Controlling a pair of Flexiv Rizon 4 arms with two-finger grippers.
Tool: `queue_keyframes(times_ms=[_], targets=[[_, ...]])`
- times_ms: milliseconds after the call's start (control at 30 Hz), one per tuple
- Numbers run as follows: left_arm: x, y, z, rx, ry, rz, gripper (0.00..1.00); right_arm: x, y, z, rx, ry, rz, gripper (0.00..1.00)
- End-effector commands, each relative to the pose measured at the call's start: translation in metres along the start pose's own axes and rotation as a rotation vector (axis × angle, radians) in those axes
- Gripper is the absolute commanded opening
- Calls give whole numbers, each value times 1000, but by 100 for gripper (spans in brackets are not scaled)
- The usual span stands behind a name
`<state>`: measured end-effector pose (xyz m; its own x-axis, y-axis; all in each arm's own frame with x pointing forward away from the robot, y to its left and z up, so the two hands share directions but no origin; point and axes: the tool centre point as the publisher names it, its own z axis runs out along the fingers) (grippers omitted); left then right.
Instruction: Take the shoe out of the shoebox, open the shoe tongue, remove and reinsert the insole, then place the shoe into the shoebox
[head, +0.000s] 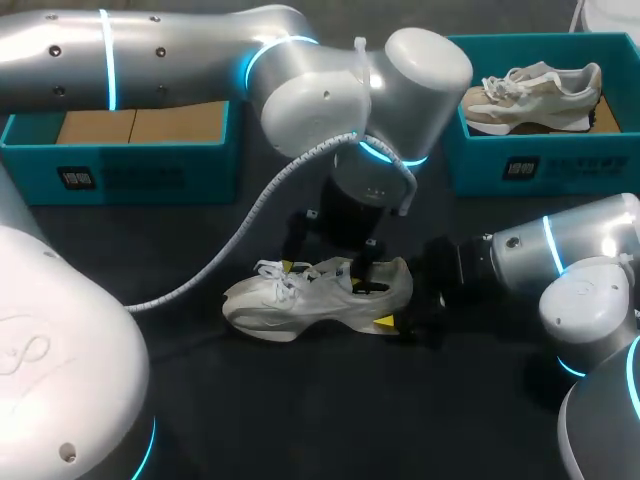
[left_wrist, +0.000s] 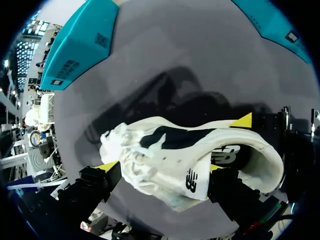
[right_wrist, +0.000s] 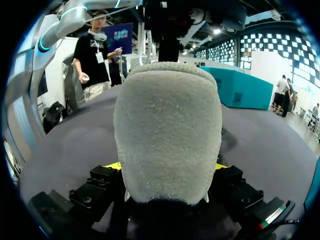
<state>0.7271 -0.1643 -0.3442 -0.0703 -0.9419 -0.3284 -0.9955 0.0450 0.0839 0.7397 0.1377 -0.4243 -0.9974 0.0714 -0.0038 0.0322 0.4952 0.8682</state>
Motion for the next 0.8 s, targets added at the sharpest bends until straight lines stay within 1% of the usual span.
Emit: queue_keyframes(times_ms=[33, 67, 100, 133, 167, 200, 233, 267, 467, 600, 667, 800], targets=[[-17, 6, -9, 15, 15, -17, 100, 3, -1, 1, 6, -1, 1, 0], [-19, 7, -10, 13, 17, -20, 95, 3, -1, 1, 6, -1, 1, 0], [-20, 8, -11, 14, 19, -25, 81, 3, -1, 1, 6, -1, 1, 0], [-21, 8, -12, 13, 20, -28, 46, 3, -1, 1, 6, -1, 1, 0], [-22, 9, -12, 12, 21, -31, 39, 3, -1, 1, 6, -1, 1, 0], [-24, 10, -13, 7, 32, -35, 21, 3, -1, 1, 6, -1, 1, 0], [-24, 10, -14, 0, 43, -36, 8, 3, -1, 1, 6, -1, 1, 0], [-25, 10, -15, -7, 52, -34, 0, 3, -1, 1, 6, -1, 1, 0], [-25, 10, -14, -56, 119, -2, 0, 3, -1, 1, 6, -1, 1, 0], [-29, 10, -16, -88, 188, 30, 0, 3, -1, 1, 6, -1, 1, 0], [-32, 10, -18, -90, 202, 38, 0, 3, -1, 1, 6, -1, 1, 0], [-43, 9, -24, -91, 251, 38, 0, 3, -1, 1, 6, -1, 1, 0]])
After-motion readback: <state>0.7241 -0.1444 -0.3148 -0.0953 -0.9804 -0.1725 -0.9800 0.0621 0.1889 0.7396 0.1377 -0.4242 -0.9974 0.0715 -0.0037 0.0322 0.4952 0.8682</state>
